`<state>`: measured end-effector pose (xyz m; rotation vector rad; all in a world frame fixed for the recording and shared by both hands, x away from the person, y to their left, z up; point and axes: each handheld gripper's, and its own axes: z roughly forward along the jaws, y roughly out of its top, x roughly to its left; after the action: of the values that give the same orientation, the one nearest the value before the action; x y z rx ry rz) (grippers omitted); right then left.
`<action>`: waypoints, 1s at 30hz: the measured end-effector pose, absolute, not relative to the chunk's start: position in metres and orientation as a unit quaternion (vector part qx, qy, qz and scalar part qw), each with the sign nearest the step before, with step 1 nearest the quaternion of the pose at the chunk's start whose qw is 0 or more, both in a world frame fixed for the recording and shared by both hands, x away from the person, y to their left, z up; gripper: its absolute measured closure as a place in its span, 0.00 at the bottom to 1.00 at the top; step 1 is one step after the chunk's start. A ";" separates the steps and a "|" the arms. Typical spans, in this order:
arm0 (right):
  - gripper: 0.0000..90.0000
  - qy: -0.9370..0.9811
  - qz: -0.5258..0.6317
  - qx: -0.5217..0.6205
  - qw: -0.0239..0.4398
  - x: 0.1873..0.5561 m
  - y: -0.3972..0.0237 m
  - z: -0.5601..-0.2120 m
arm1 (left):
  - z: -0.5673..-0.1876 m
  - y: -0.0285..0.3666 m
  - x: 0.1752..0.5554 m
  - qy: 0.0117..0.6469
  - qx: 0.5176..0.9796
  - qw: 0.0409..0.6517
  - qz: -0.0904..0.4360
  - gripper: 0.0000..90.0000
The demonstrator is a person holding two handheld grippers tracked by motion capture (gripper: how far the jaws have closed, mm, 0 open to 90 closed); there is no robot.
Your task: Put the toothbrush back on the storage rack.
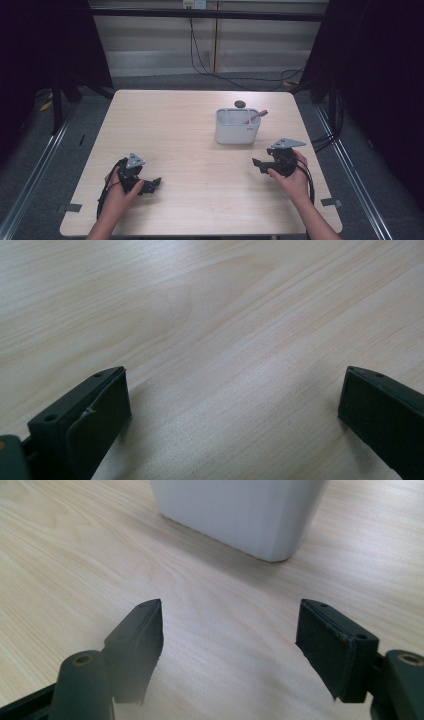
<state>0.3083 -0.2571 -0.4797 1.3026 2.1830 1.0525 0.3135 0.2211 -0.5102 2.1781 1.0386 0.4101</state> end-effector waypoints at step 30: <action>0.28 0.800 0.341 0.454 0.194 0.297 -0.263 -0.503 | -0.510 0.221 0.313 0.399 0.837 0.339 0.157 0.00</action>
<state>0.2966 -0.2626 -0.5029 1.2730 2.2434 0.9556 0.3134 0.2212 -0.5101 2.1796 1.0400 0.4079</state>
